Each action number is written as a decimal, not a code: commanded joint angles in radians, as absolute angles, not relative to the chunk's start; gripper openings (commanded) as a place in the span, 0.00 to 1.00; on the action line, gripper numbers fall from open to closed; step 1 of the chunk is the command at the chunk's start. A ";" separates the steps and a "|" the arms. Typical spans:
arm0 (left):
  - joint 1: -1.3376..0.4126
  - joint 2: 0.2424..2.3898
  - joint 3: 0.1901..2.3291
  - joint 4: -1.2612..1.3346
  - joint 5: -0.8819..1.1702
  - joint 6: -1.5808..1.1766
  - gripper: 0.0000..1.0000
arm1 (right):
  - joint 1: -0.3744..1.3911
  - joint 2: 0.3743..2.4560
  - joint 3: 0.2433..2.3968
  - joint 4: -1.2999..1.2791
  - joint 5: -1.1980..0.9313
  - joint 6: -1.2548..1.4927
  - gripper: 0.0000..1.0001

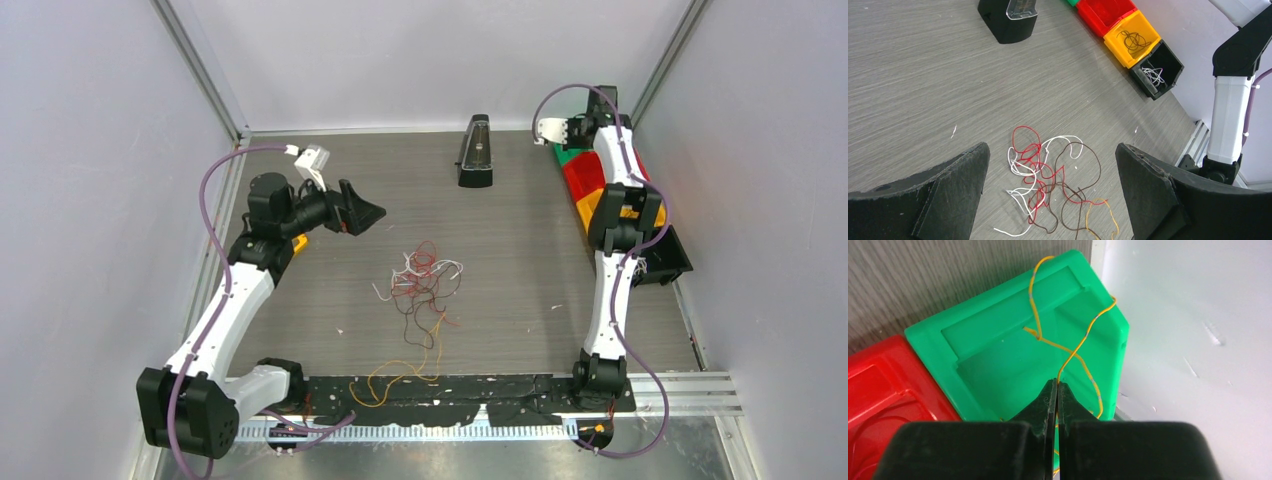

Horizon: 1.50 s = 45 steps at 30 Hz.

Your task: Untangle the cables

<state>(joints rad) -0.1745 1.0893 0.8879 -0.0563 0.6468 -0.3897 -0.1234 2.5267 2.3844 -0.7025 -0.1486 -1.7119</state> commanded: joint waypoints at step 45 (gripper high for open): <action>-0.166 1.063 0.885 -0.036 0.636 -0.381 0.99 | -0.037 2.461 2.344 -0.650 -0.390 -1.656 0.05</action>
<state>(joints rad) -0.1734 1.0767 0.8757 -0.0532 0.6353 -0.3874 -0.0338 2.4943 2.3421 -0.6888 -0.3695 -1.6440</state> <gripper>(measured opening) 0.992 0.063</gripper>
